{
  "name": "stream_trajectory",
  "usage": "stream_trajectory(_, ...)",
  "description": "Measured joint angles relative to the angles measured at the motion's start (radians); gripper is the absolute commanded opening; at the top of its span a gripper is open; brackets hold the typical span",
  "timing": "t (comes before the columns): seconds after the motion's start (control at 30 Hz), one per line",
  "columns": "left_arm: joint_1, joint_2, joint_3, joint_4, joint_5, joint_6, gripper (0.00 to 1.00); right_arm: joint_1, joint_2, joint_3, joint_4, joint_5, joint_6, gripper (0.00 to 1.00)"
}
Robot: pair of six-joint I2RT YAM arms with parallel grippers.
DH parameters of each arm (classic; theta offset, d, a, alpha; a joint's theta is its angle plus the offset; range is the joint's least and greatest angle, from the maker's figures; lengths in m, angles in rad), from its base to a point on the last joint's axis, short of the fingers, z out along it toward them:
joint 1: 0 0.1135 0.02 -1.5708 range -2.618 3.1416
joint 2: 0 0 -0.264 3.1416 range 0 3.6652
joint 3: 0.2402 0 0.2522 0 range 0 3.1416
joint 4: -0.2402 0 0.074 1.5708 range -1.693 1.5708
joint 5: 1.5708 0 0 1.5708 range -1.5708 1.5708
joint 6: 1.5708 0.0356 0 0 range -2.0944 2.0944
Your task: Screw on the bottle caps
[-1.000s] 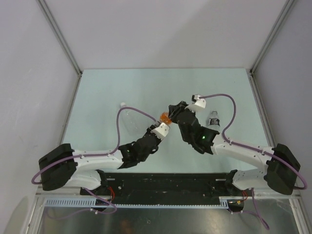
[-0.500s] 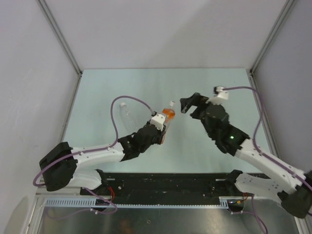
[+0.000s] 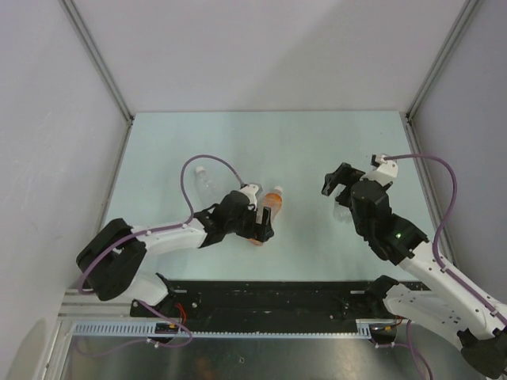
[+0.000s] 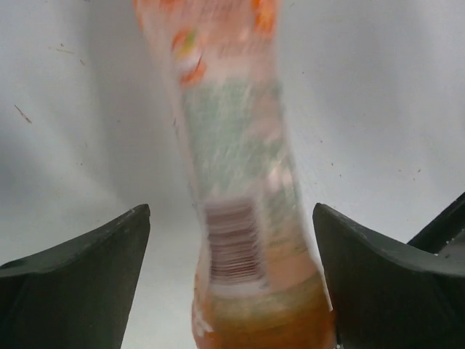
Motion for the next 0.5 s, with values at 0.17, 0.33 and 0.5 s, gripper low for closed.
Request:
stream_trajectory(0.17,0.003,-0.069,0.007,-0.043,-0.002,-0.002,0.99,0.000,0.000,-0.005,-0.037,0.030,-0.003,0.99)
stream_trajectory(0.33,0.003,-0.353,0.006,-0.057,-0.128,0.021,1.00,0.000,0.001,-0.005,-0.067,0.074,-0.003,0.99)
stream_trajectory(0.5,0.004,-0.677,-0.026,-0.025,-0.401,0.021,1.00,-0.002,-0.004,-0.007,-0.090,0.126,-0.003,0.99)
